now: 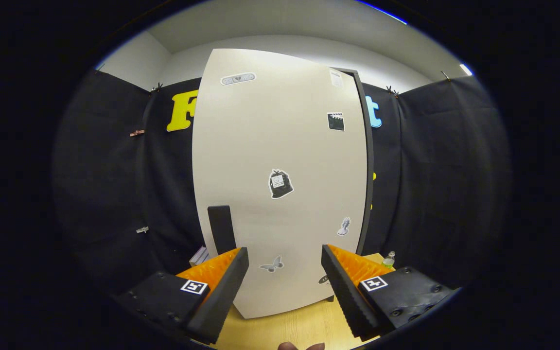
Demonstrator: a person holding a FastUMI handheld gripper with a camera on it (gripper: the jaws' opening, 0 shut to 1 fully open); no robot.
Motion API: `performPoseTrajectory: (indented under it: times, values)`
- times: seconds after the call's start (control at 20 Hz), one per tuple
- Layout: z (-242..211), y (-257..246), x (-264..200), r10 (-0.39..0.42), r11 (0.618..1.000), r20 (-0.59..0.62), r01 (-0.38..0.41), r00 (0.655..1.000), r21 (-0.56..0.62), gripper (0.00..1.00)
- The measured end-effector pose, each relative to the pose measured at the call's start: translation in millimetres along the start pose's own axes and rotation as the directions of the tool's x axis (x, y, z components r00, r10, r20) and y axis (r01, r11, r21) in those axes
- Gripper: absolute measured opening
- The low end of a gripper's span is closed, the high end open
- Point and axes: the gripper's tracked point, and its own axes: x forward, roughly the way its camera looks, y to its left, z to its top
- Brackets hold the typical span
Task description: Open the shoe cabinet door, grab the shoes and put them into the shoe cabinet, then close the shoe cabinet door.
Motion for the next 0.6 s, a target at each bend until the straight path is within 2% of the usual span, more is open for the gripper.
performPoseTrajectory:
  times: [0.6]
  values:
    - [-0.7,-18.5,-2.4,-0.023,1.0,-0.002,0.023,1.0,0.01,0.98]
